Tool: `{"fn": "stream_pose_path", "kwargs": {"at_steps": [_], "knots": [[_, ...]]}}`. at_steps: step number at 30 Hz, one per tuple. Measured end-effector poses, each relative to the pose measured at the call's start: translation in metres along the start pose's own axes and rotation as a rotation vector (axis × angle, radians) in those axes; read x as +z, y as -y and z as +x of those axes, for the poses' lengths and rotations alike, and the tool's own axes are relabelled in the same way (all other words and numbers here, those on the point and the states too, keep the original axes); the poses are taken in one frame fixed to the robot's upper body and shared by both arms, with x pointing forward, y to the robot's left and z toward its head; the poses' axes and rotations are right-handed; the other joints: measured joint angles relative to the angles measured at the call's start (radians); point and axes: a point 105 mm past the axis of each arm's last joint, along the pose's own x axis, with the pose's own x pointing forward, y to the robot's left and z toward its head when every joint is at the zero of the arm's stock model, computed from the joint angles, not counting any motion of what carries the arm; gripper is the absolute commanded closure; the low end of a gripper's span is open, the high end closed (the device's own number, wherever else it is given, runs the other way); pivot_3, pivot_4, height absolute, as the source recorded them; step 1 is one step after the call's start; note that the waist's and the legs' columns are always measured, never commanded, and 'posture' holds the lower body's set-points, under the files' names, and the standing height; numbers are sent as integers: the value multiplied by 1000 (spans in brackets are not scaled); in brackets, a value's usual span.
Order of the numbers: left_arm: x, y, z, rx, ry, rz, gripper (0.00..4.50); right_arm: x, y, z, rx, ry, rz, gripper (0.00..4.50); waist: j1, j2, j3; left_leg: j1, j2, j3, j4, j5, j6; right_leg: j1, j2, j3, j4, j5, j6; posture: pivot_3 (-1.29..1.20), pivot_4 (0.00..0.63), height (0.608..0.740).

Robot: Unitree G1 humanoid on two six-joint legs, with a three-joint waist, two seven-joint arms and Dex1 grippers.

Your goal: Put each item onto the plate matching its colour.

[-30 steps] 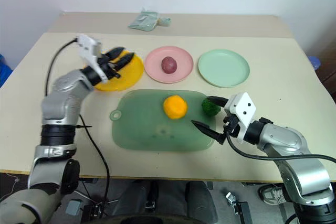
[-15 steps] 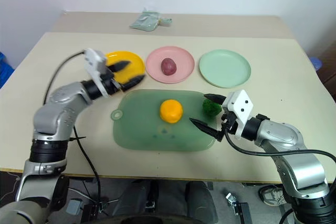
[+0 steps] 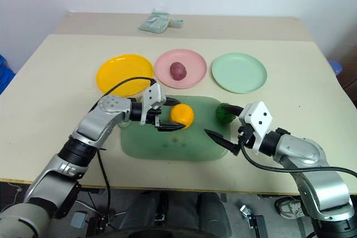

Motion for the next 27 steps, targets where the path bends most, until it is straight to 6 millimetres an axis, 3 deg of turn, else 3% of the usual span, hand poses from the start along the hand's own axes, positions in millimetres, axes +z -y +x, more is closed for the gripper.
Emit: {"fn": "stream_pose_path", "kwargs": {"at_steps": [3, 8, 11, 15, 18, 20, 22, 24, 27], "knots": [[1, 0, 1, -11, -8, 31, 1080, 1, -1, 0, -2, 2, -3, 0, 0, 0, 0, 0, 0, 0, 0, 0, 0, 0, 0, 0, 0, 0, 0, 0, 150, 740], [3, -4, 1, 35, 23, 1, 1226, 1, -1, 0, -3, 2, -3, 0, 0, 0, 0, 0, 0, 0, 0, 0, 0, 0, -1, 0, 0, 0, 0, 0, 150, 740], [15, -28, -15, 216, 145, -76, 1226, 2, 0, 0, -3, 4, -6, 0, 0, 0, 0, 0, 1, 0, 0, 0, 0, 0, -1, 0, 0, 0, 0, 0, 150, 740], [28, -75, -63, 577, 270, -163, 1226, 4, 1, 1, -4, 12, -16, 0, -3, 0, 0, 0, 1, 0, 0, 0, 0, -1, -1, 0, 0, 0, 0, 0, 150, 740], [-4, -119, -132, 1083, 152, -280, 1226, 12, 3, 7, -1, 46, -33, 0, -7, 0, 0, 0, 1, 0, 0, 0, 0, -1, -1, 0, 1, 0, 0, 0, 150, 740], [-32, -127, -165, 1296, 69, -366, 1226, 11, 5, 10, -3, 45, -32, 0, -2, 0, 0, 0, 1, 0, 0, 0, 0, -1, 0, 0, 1, 0, 0, 0, 150, 740], [-48, -127, -170, 1353, 32, -417, 1226, 9, 6, 14, 5, 42, -29, 0, 12, -1, 0, -1, -2, -1, 1, 3, -5, -1, -1, -1, 1, 0, 0, 0, 150, 740], [-53, -126, -158, 1341, 38, -448, 199, 12, 7, 19, 15, 55, -34, 0, 31, -1, 0, -3, -3, -2, 4, 2, -3, 0, -2, -1, 1, 1, 1, 0, 150, 740], [-53, -128, -153, 1337, 48, -451, 31, 13, 11, 22, 12, 59, -37, 0, 26, -2, 0, -3, -4, -2, 7, 1, -2, 1, -3, 0, 0, 1, 1, 0, 150, 740]]}}
